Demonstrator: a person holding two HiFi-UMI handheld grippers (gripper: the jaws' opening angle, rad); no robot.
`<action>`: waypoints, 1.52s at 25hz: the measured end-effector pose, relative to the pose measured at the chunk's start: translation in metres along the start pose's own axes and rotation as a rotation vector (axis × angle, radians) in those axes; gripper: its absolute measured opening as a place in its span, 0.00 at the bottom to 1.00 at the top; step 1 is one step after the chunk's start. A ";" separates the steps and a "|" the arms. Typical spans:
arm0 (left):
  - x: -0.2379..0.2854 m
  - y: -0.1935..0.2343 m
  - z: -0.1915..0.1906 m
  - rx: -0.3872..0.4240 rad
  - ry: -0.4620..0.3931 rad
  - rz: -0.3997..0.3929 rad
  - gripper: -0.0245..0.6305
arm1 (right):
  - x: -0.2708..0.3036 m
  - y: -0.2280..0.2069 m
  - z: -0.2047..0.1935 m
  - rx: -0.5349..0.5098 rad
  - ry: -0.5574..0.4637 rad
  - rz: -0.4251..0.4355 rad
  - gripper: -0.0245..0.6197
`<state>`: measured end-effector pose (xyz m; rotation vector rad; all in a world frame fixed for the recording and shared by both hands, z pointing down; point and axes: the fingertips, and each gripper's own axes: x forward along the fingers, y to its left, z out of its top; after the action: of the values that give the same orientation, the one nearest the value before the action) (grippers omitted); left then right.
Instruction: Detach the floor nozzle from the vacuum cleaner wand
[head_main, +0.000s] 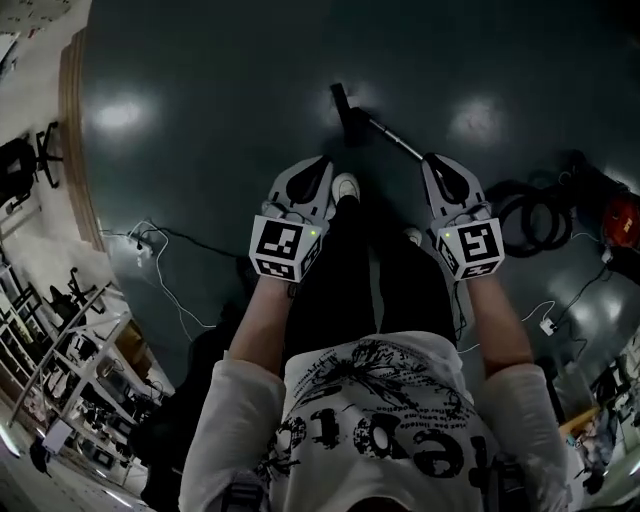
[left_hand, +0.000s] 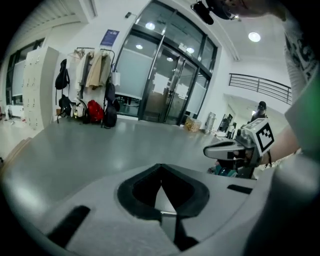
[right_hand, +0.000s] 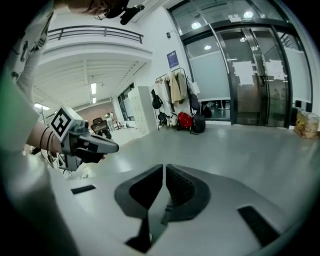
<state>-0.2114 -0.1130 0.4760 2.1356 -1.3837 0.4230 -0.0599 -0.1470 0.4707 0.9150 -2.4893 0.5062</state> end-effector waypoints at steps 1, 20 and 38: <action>0.020 0.013 -0.021 -0.035 0.014 0.003 0.04 | 0.019 -0.004 -0.028 -0.003 0.031 0.020 0.05; 0.313 0.153 -0.439 -0.050 0.209 -0.017 0.14 | 0.307 -0.098 -0.526 -0.234 0.526 0.104 0.30; 0.364 0.132 -0.560 -0.139 0.446 -0.090 0.54 | 0.342 -0.116 -0.594 -0.381 0.555 0.229 0.32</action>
<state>-0.1591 -0.0834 1.1540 1.8386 -1.0290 0.6958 -0.0539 -0.1239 1.1656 0.2876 -2.0761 0.2870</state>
